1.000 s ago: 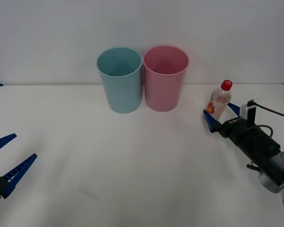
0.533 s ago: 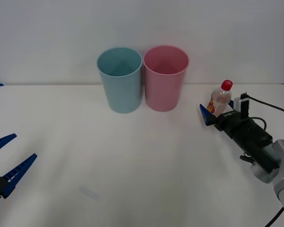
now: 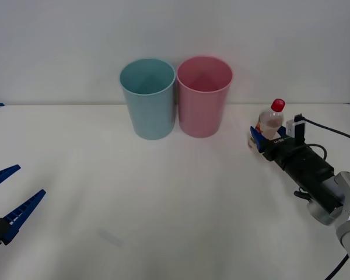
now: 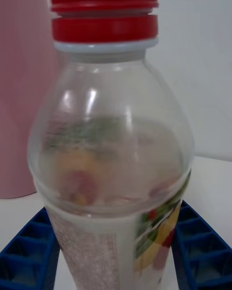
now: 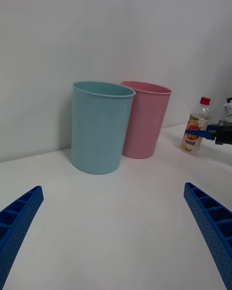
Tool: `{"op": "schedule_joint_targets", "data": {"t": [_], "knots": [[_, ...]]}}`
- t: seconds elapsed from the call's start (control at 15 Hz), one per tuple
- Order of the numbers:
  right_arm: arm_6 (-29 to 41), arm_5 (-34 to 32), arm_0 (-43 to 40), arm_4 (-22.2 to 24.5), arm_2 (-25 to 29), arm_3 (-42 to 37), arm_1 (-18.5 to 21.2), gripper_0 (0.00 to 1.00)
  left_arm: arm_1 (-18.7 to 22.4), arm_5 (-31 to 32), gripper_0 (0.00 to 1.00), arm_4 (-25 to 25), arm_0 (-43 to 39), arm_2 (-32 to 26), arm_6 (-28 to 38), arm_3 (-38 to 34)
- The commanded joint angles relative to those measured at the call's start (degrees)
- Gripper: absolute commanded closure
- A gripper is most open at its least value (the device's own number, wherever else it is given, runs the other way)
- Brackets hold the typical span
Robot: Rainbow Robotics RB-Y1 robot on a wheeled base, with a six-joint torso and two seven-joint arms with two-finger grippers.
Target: Grasp the object on the table and drop it into the matching bin: aluminum can to the light blue bin, PET bottle to the pink bin.
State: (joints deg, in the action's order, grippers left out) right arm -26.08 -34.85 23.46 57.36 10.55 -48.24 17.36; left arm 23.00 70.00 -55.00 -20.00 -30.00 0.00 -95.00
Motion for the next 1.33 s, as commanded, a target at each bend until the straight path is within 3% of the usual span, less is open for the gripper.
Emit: {"op": "schedule_joint_targets", "data": {"t": [0.07, 0.4, 0.67, 0.93, 1.33], "knots": [[-0.47, -0.22, 0.00, -0.67, -0.53, -0.01, -0.04, 1.00, 0.00, 0.00, 0.00, 0.00, 0.00, 0.00, 0.00, 0.00], [-0.29, -2.94, -0.87, -1.28, -0.53, -1.86, 0.05, 1.00, 0.00, 0.00, 0.00, 0.00, 0.00, 0.00, 0.00, 0.00], [1.56, -3.03, -6.94, -1.64, -0.70, -12.84, 0.05, 1.00, 0.00, 0.00, 0.00, 0.00, 0.00, 0.00, 0.00, 0.00], [11.14, -2.94, -14.23, -1.64, -2.90, -26.29, 1.10, 1.00, 0.00, 0.00, 0.00, 0.00, 0.00, 0.00, 0.00, 0.00], [25.90, -2.68, -22.06, -1.28, -5.19, -44.13, 6.46, 1.00, 0.00, 0.00, 0.00, 0.00, 0.00, 0.00, 0.00, 0.00]]}}
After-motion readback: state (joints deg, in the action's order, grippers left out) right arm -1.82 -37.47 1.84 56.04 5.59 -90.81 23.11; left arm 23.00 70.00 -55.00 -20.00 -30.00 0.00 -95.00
